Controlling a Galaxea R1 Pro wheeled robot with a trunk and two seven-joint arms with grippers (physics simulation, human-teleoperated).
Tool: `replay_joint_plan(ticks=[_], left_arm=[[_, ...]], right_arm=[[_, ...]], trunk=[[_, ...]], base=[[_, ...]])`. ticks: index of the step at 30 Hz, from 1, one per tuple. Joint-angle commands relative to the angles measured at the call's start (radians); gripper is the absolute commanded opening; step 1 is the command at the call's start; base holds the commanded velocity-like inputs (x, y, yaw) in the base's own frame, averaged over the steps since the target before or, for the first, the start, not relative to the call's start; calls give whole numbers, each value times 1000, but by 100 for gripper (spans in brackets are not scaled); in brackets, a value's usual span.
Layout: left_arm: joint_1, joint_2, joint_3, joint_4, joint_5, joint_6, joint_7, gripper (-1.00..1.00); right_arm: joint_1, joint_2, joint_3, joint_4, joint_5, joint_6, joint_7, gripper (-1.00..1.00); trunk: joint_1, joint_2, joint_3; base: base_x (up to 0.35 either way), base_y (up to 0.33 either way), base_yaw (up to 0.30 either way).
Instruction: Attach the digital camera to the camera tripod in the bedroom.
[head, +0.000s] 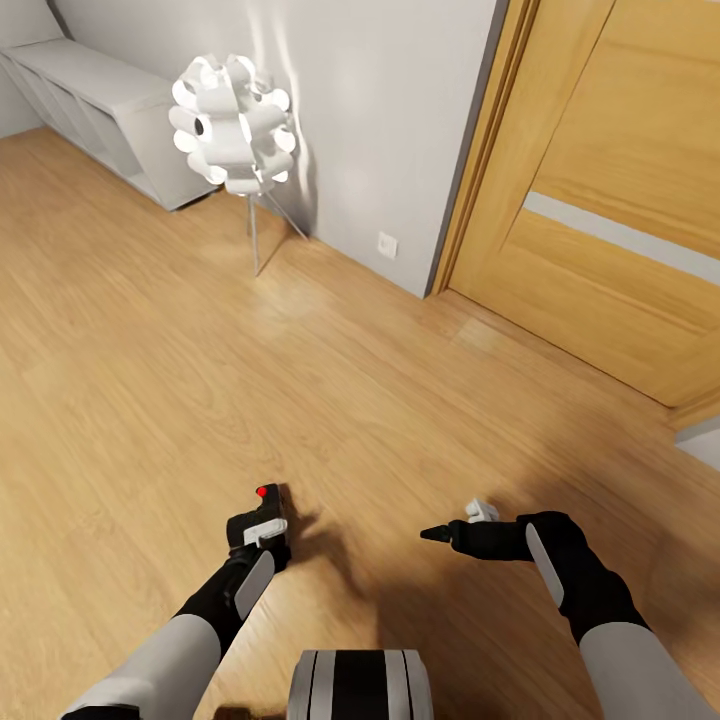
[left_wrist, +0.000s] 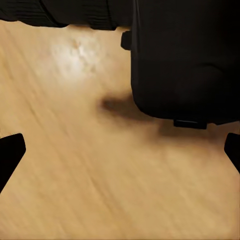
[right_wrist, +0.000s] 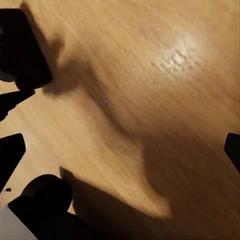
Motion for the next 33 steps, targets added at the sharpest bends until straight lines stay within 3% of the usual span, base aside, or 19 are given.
replay_joint_plan(ticks=[1,33], left_arm=[[0,0,-3,-3,7,4,7,100],[0,-2,-8,-22,9,14,10,100]], right_arm=[[0,0,-1,-1,-7,8,-2,100],[0,-1,-1,-13,-2,-1,-17,100]], trunk=[[0,0,-1],[0,0,0]], base=[[0,0,0],[0,0,-3]])
